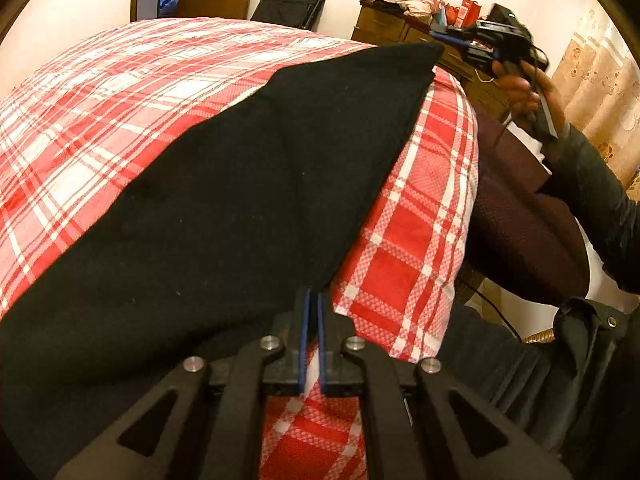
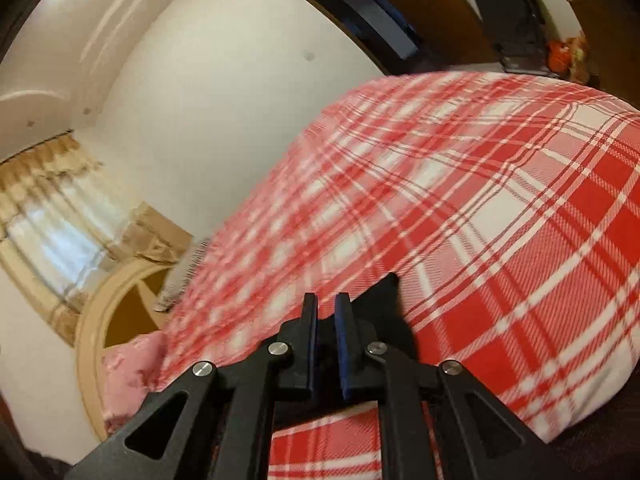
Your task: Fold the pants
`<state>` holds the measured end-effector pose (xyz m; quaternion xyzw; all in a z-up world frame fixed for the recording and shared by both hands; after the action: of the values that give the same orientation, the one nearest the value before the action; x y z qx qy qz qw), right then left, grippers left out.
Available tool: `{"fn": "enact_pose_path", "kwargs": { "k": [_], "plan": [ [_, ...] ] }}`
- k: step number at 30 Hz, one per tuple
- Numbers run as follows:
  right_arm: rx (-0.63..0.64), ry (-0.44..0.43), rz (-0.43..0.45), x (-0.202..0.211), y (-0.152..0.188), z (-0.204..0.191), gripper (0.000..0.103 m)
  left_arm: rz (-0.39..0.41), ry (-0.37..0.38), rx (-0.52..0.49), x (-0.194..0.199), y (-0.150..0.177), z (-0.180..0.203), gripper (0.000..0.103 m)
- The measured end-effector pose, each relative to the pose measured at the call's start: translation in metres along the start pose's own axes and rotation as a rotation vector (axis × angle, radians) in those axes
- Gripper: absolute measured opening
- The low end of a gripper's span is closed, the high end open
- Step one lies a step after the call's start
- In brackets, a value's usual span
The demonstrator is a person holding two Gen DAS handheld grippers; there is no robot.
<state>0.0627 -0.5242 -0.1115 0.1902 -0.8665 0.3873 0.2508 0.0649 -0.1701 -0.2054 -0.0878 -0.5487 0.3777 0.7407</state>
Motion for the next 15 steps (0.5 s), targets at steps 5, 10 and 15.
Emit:
{"fn": "enact_pose_path", "kwargs": {
  "k": [5,10,15],
  "plan": [
    [0.100,0.010,-0.126,-0.031,0.019,-0.025,0.010,-0.006,0.006,-0.012,0.001,0.002,-0.001,0.004],
    [0.411,0.076,-0.335,-0.058,0.098,-0.063,0.010,-0.008,0.019,-0.007,0.002,0.003,-0.002,0.004],
    [0.424,0.049,-0.268,-0.039,0.095,-0.066,0.012,-0.009,0.018,-0.011,0.000,0.002,-0.002,0.004]
  ]
}}
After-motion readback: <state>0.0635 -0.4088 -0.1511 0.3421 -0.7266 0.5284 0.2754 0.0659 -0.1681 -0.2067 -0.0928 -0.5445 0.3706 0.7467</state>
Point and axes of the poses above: each gripper's, at about its wrist camera, not at the fingertips, and x roughly against the way its jaws point, z to its right, y to its underside, the point moved 8 cm from there along -x, roughly the way its jaws point, and after that the axes turned 10 degrees about y, right-handed, at the moved point
